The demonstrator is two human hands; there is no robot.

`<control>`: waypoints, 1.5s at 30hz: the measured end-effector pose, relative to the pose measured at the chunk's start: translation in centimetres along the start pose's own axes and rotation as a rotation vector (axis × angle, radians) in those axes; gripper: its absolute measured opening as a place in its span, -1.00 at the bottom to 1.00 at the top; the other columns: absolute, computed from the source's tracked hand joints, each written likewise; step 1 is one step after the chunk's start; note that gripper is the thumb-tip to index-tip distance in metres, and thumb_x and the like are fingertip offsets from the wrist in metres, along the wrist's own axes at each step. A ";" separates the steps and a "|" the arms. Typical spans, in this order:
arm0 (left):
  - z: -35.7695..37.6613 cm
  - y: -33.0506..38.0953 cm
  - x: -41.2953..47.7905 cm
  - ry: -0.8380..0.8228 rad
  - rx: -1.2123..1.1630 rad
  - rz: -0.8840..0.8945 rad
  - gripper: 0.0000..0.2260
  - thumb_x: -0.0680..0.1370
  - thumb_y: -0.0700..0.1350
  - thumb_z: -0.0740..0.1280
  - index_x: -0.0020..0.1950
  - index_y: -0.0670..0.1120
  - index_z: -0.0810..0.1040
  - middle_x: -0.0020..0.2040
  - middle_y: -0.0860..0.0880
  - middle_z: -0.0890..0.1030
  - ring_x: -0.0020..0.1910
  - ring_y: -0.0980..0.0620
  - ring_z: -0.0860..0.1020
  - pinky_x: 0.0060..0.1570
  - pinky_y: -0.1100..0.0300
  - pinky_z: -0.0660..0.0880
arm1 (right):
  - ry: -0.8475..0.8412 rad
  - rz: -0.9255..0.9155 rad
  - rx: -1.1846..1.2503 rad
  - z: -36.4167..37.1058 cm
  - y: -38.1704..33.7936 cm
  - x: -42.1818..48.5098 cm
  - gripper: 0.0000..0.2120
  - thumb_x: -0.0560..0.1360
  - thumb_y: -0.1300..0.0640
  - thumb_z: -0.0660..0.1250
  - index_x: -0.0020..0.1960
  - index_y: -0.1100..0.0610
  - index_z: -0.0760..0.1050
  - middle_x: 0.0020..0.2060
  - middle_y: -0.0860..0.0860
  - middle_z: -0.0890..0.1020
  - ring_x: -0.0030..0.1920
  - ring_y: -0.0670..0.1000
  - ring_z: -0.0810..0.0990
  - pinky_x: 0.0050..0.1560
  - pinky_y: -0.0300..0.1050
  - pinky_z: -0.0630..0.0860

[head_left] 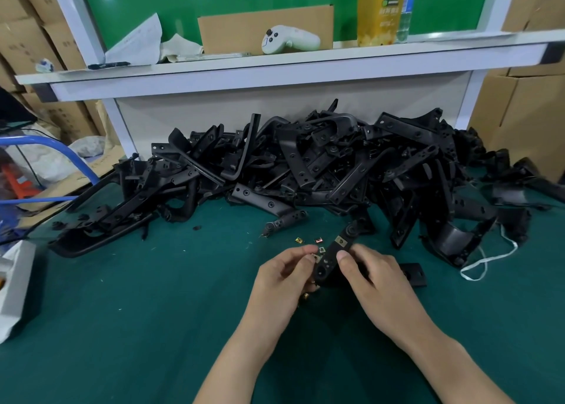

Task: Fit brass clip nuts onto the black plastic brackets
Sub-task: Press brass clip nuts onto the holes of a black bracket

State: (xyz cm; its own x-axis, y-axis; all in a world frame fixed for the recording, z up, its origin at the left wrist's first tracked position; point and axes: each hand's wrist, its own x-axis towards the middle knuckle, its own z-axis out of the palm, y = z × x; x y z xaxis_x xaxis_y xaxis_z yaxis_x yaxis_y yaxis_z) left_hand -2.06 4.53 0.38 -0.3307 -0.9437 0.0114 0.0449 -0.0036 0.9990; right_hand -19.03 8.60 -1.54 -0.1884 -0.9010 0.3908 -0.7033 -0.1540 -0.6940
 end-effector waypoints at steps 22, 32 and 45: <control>0.3 0.8 -0.5 0.048 0.033 0.066 -0.81 0.63 -0.12 0.35 0.00 0.12 0.73 -0.25 0.15 0.67 -0.30 0.26 0.55 -0.23 0.39 0.51 | -0.005 -0.014 -0.033 0.1 0.3 -0.1 -0.77 0.62 -0.28 0.10 -0.22 -0.42 0.30 -0.27 -0.25 0.49 -0.12 -0.03 0.47 -0.09 -0.12 0.33; 0.2 0.5 -0.3 0.091 0.034 0.065 -0.94 0.58 -0.09 0.42 -0.01 0.05 0.68 -0.24 0.12 0.68 -0.32 0.23 0.56 -0.28 0.41 0.47 | -0.025 -0.014 -0.066 0.0 0.1 -0.3 -0.81 0.59 -0.33 0.03 -0.19 -0.43 0.28 -0.21 -0.27 0.51 -0.02 -0.22 0.42 -0.02 -0.20 0.31; 0.3 0.3 -0.4 0.110 0.069 0.117 -0.94 0.58 -0.09 0.42 -0.01 0.05 0.69 -0.25 0.14 0.69 -0.31 0.26 0.56 -0.26 0.43 0.46 | -0.023 -0.027 -0.102 0.0 0.0 0.0 -0.71 0.64 -0.26 0.03 -0.22 -0.19 0.22 -0.30 -0.18 0.45 -0.12 -0.15 0.45 0.07 -0.13 0.34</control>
State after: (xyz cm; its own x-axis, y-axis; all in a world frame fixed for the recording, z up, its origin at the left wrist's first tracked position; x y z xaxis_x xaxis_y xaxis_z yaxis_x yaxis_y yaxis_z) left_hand -2.22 4.99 0.71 -0.2217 -0.9668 0.1269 0.0107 0.1277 0.9918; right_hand -19.08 8.63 -1.54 -0.1533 -0.9063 0.3938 -0.7743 -0.1375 -0.6178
